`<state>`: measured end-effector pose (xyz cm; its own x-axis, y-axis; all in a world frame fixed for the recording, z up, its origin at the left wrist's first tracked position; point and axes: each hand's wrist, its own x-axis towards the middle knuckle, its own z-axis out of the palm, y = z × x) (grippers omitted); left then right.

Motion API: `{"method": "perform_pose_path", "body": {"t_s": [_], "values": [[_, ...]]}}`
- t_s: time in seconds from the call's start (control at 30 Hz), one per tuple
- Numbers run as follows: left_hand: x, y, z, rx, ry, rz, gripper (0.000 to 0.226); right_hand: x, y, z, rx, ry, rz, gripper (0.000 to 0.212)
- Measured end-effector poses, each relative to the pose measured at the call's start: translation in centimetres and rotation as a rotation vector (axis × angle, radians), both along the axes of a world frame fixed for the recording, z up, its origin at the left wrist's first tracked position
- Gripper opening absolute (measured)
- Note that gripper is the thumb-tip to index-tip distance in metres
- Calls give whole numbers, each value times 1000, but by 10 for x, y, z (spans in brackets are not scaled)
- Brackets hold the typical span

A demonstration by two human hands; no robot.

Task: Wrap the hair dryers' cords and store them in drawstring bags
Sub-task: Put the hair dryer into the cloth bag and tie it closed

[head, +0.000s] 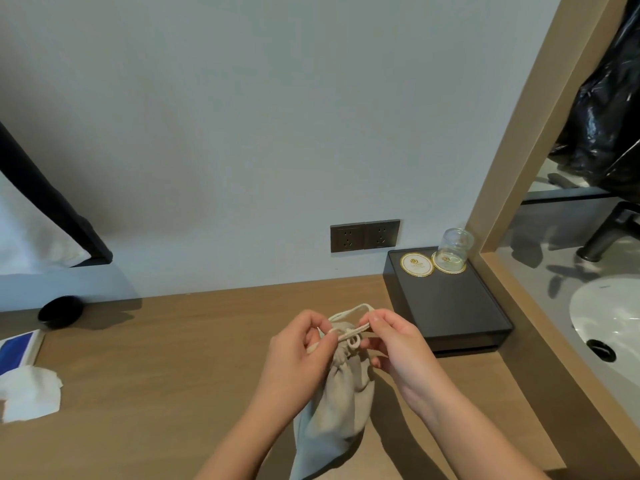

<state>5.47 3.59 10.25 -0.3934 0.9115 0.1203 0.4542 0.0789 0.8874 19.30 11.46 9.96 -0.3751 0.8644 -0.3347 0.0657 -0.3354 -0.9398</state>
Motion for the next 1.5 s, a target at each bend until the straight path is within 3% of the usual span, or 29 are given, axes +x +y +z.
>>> {"method": "perform_pose_path", "body": {"t_s": [0.17,0.3,0.47,0.57,0.9,1.03,1.17,1.3,1.5], "values": [[-13,-13,-7,78,-39,-261,3,-1,2,3,-122,63,19,29],[-13,-14,-6,44,-68,-264,14,-2,0,2,-79,40,38,31],[-13,-13,-3,29,-98,-308,8,0,-1,0,-67,156,69,31],[-13,-11,0,5,-141,-266,14,1,-3,-1,-45,220,85,32],[2,-3,1,-77,101,-57,24,1,-5,-3,56,127,78,28],[-2,3,-4,-119,38,-9,9,0,-7,-2,96,90,85,28],[-7,6,-9,-103,-128,-35,13,0,-6,-4,77,85,82,29],[-9,-2,-6,70,-308,-217,10,0,-3,-4,-3,120,53,28],[-15,-15,4,44,-101,-512,21,-1,-1,-7,-90,175,63,28]]}}
